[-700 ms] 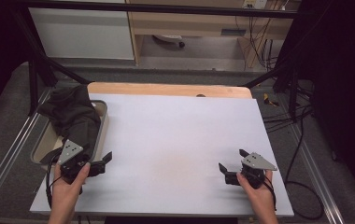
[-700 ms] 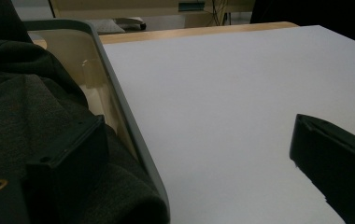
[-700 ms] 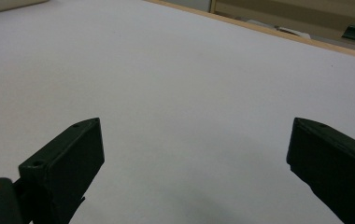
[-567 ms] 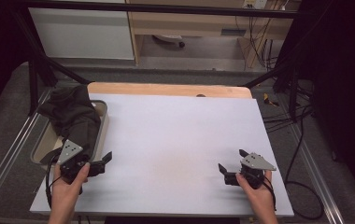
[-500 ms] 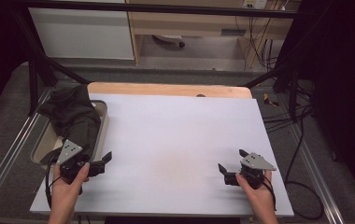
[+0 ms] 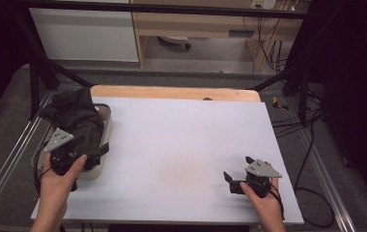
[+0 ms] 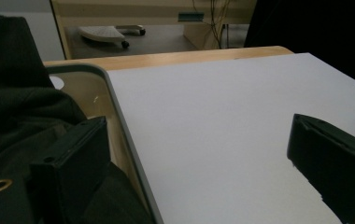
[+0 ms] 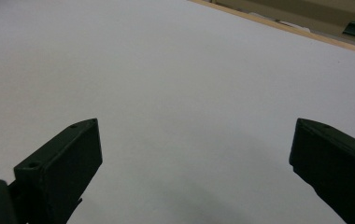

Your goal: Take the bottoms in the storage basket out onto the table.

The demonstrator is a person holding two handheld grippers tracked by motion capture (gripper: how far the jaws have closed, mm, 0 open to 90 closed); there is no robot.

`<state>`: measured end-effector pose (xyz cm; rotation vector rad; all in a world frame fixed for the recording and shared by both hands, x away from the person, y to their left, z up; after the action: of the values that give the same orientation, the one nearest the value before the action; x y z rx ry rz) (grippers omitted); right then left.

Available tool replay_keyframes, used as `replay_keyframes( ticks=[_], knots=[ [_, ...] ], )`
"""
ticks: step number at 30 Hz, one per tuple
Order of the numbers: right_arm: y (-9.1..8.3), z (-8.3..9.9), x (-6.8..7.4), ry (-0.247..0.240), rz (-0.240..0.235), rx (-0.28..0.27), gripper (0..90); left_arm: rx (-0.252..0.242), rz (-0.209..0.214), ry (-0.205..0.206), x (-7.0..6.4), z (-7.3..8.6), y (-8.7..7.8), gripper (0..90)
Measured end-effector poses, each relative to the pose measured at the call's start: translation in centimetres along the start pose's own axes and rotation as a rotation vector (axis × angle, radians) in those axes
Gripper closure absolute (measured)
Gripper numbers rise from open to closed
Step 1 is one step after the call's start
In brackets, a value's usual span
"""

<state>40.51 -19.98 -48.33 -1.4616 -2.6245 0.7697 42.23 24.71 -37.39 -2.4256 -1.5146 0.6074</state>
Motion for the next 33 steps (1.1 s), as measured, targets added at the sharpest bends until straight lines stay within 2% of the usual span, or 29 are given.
replay_keyframes(
  ticks=[3, 4, 6, 7, 9, 11, 13, 14, 16, 17, 19, 20, 22, 26, 32, 33],
  knots=[
    [0.1, 0.0, 0.1, -0.007, 0.0, 0.005, 3.1, 0.011, -0.023, 0.04, 0.4, -1.6, 0.1, 5.8],
    [0.1, 0.0, 0.1, -0.008, 0.001, 0.007, 3.1, 0.012, -0.026, 0.036, 0.9, -2.5, 0.2, 5.8],
    [0.1, 0.0, 0.2, -0.007, 0.0, 0.009, 3.1, 0.014, -0.032, 0.029, 1.2, -2.9, 0.2, 5.8],
    [0.2, 0.1, 0.2, -0.011, 0.0, 0.015, 3.1, 0.015, -0.052, -0.002, 2.0, -3.4, 0.4, 6.6],
    [0.3, 0.1, 0.3, -0.018, -0.002, 0.019, 3.0, 0.031, -0.062, -0.003, 2.3, -3.3, 0.6, 7.8],
    [0.3, 0.1, 0.4, -0.02, 0.0, 0.018, 3.1, 0.084, -0.072, 0.029, 2.8, -2.4, 1.2, 7.8],
    [0.3, 0.2, 0.5, -0.023, -0.001, 0.021, 3.0, 0.094, -0.084, 0.035, 3.0, -2.3, 1.3, 7.8],
    [0.3, 0.2, 0.6, -0.024, -0.003, 0.024, 3.0, 0.095, -0.091, 0.033, 3.4, -2.3, 1.3, 7.8],
    [0.4, 0.2, 0.7, -0.03, -0.005, 0.027, 3.0, 0.095, -0.111, 0.002, 4.5, -3.1, 1.4, 7.8],
    [0.4, 0.2, 0.7, -0.03, -0.006, 0.029, 3.0, 0.095, -0.111, 0.002, 4.5, -3.1, 1.4, 7.9],
    [0.5, 0.2, 0.8, -0.033, -0.009, 0.029, 3.0, 0.119, -0.145, -0.001, 5.8, -3.9, 1.9, 8.2],
    [0.5, 0.2, 0.9, -0.032, -0.01, 0.03, 3.0, 0.119, -0.145, -0.001, 5.8, -3.9, 1.9, 8.3],
    [0.5, 0.2, 1.0, -0.037, -0.013, 0.029, 2.9, 0.148, -0.167, -0.008, 6.7, -4.1, 2.4, 8.3],
    [0.6, 0.1, 1.1, -0.042, -0.017, 0.026, 2.9, 0.217, -0.201, -0.007, 8.4, -3.9, 3.7, 8.3],
    [0.6, 0.1, 1.1, -0.037, -0.022, 0.029, 2.8, 0.265, -0.228, -0.02, 9.5, -3.0, 5.3, 8.3],
    [0.6, 0.1, 1.1, -0.038, -0.022, 0.031, 2.8, 0.271, -0.246, -0.019, 9.9, -2.8, 5.7, 8.3]
  ],
)
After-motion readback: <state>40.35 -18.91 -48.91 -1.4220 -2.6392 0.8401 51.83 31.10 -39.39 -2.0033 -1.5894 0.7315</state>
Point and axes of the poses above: each handheld gripper's, and its own axes: y roughly forward along the jaws, z roughly out of its underside, x roughly to its left, the point moved 9 cm from there along y, roughly forward along the jaws, and after that the axes turned 7 degrees about -y, right-handed, at the moved point
